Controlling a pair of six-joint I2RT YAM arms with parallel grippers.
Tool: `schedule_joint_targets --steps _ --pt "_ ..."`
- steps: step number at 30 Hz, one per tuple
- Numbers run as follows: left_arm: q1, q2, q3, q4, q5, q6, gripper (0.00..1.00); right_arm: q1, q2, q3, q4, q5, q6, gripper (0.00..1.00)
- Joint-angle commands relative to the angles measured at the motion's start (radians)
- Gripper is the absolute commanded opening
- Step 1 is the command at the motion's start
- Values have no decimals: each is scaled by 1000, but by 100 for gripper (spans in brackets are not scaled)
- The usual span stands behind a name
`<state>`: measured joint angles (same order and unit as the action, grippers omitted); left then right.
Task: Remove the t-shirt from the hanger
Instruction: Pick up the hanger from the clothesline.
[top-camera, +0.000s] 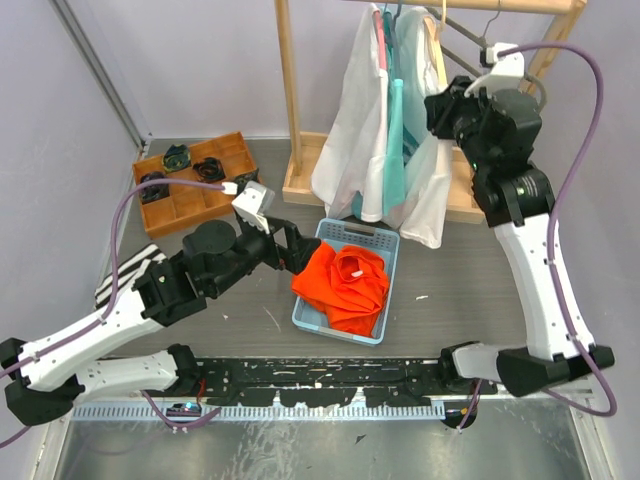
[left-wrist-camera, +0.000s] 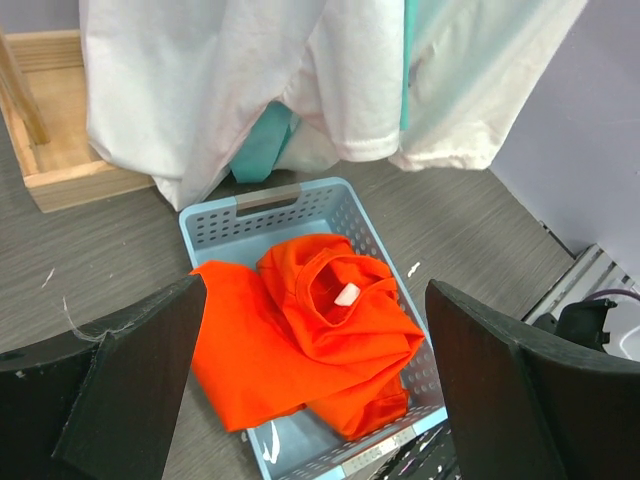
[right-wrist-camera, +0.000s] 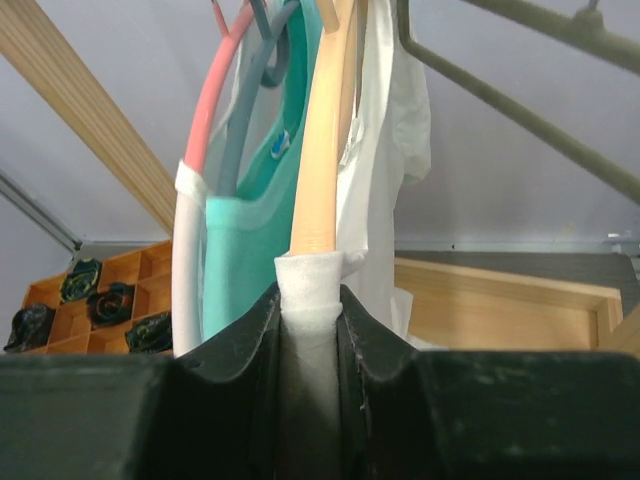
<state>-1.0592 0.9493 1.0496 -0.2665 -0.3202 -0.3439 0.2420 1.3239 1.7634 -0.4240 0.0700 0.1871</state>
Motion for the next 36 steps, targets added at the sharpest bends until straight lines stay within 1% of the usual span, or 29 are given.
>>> schedule_joint_targets --steps 1,5,12,16,21,28,36 --pt "-2 4 50 42 12 -5 98 -1 -180 -81 128 -13 33 1" --pt "-3 13 67 51 12 5 98 0 -279 -155 99 -14 46 1" --pt "-3 35 115 38 6 23 98 0 -393 -167 57 -18 53 1" --pt "-3 16 109 32 6 15 98 0 -454 -144 74 -23 52 1" --pt "-2 -7 98 9 -10 4 98 0 -519 -133 149 -68 66 1" --pt "-3 -48 90 -20 -20 -10 98 -3 -522 -50 184 -106 74 1" --pt "-3 -100 78 -59 -44 -17 98 -13 -538 -32 277 -146 74 1"
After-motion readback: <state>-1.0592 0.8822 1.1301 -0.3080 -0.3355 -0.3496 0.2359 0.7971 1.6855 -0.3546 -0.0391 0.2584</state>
